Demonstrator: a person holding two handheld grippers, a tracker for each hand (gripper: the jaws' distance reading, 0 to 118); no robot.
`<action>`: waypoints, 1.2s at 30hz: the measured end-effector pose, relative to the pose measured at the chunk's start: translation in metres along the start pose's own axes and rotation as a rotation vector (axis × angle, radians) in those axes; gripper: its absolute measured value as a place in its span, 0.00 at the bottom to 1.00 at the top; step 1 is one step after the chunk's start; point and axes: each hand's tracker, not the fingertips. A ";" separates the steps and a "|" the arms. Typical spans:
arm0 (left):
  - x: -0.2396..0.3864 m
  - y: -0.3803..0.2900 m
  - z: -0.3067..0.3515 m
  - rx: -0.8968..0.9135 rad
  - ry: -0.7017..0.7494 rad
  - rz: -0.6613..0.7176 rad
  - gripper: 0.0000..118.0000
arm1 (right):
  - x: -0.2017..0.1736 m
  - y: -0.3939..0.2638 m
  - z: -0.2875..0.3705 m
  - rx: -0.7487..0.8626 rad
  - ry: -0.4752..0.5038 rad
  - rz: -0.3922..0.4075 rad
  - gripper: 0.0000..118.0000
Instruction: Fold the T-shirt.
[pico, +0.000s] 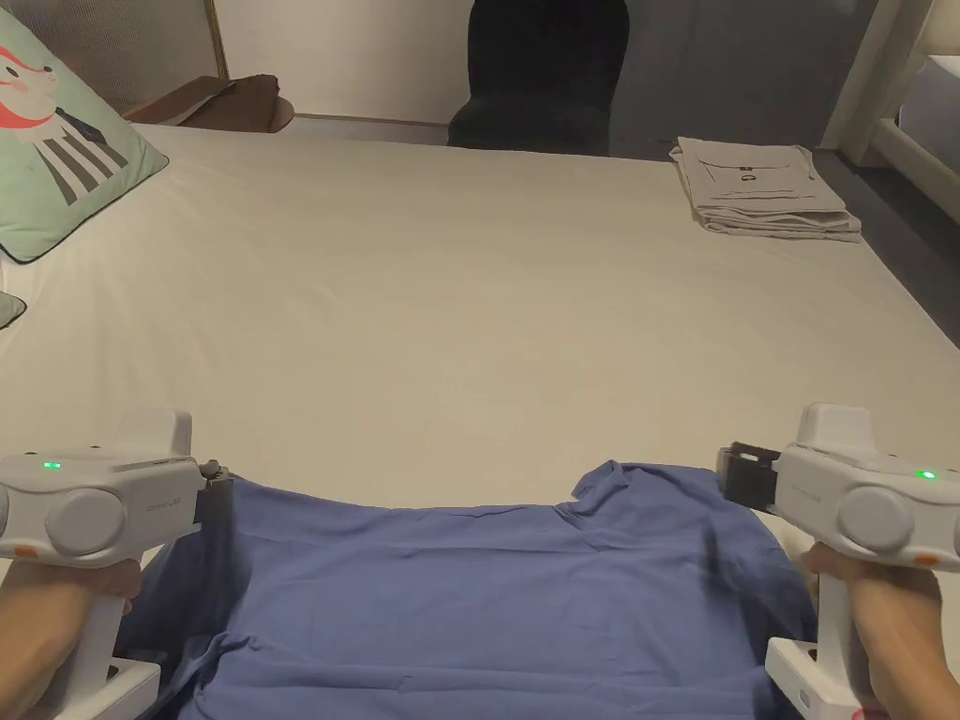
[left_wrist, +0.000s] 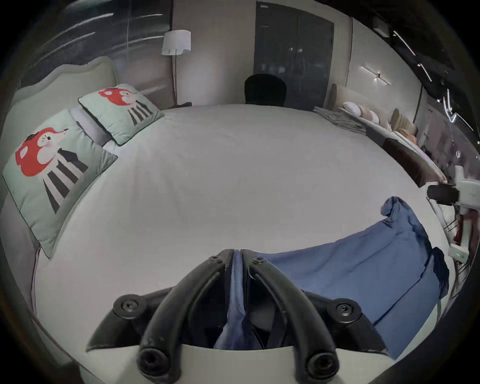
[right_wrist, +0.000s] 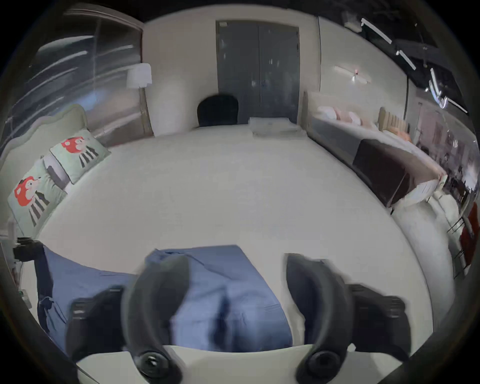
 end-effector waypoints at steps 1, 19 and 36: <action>0.002 0.000 0.001 0.003 -0.001 -0.006 0.03 | 0.001 0.000 -0.013 -0.043 -0.007 0.005 0.82; -0.001 -0.006 0.010 0.017 -0.007 0.012 0.02 | -0.005 -0.026 -0.032 -0.134 0.009 0.069 0.00; -0.019 -0.046 0.095 0.078 0.013 0.104 0.02 | 0.021 -0.063 0.164 0.154 0.161 -0.007 0.00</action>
